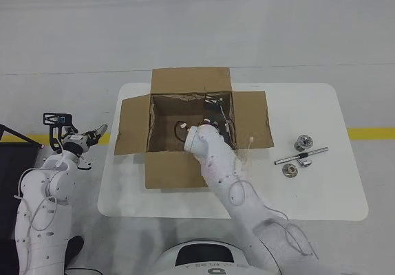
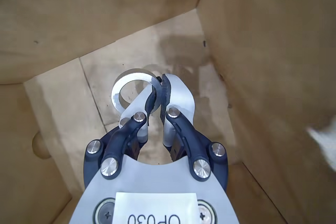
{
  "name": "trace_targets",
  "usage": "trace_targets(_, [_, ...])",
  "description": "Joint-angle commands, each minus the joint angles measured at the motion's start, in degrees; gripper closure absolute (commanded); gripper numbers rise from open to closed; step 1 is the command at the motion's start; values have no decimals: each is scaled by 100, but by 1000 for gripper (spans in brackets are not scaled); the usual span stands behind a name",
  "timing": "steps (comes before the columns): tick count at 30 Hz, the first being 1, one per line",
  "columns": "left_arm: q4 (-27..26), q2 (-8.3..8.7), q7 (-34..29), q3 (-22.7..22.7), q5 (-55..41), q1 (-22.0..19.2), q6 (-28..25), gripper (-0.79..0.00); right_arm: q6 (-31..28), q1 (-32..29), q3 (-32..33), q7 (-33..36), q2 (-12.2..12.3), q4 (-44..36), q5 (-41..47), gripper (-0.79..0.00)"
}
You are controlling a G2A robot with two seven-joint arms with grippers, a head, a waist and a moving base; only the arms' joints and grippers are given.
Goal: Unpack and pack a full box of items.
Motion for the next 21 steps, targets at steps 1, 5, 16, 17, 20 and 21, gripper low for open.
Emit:
trace_targets(1, [0, 0, 0, 0, 0, 0, 0, -785, -152, -642, -50, 196, 139, -1173, -254, 0])
trace_targets(5, [0, 0, 0, 0, 0, 0, 0, -785, -405, -1499, -253, 73, 492, -2884, -196, 0])
trace_targets(16, [0, 0, 0, 0, 0, 0, 0, -785, -1218, -3619, -521, -3115, 1215, -5610, 1593, 0])
trace_targets(17, [0, 0, 0, 0, 0, 0, 0, -785, -1268, -3801, -466, -3301, 1246, -5733, 1743, 0])
trace_targets(20, [0, 0, 0, 0, 0, 0, 0, -785, -1462, -4343, -176, -3814, 1306, -6068, 2253, 0])
trace_targets(21, [0, 0, 0, 0, 0, 0, 0, -785, -1524, -4532, -41, -3979, 1323, -6154, 2450, 0])
